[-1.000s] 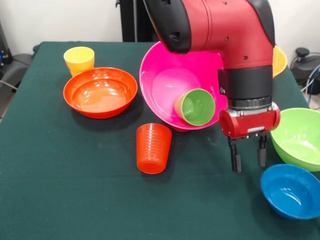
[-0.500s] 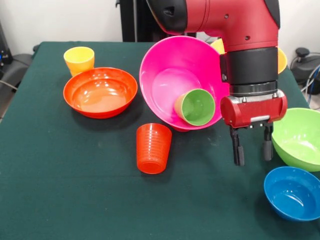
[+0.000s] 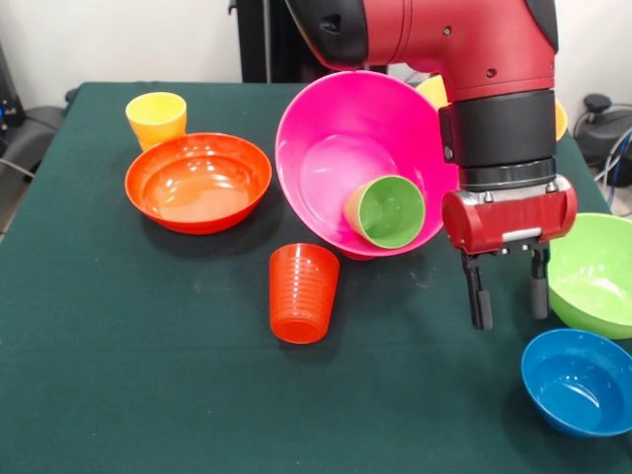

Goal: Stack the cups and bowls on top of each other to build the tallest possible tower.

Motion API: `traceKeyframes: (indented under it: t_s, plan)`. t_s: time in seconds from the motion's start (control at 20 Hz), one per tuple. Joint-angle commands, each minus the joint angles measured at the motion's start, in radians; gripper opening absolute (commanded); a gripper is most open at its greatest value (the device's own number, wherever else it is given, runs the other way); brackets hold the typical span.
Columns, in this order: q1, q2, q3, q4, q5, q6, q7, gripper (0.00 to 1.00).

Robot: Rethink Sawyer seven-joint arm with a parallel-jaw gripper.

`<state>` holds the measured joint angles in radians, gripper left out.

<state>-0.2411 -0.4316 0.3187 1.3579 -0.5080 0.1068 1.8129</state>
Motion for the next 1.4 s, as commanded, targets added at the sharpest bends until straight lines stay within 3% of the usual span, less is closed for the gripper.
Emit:
traceKeyframes:
  t_s: [0.05,0.7,1.4]
  plan:
    - [0.001,0.055,0.079,0.045,-0.005,-0.039,0.083,1.0]
    - [0.015,0.129,0.07,0.002,-0.001,-0.067,0.087,1.0]
    - [0.108,0.192,-0.069,-0.029,0.048,-0.162,0.161,1.0]
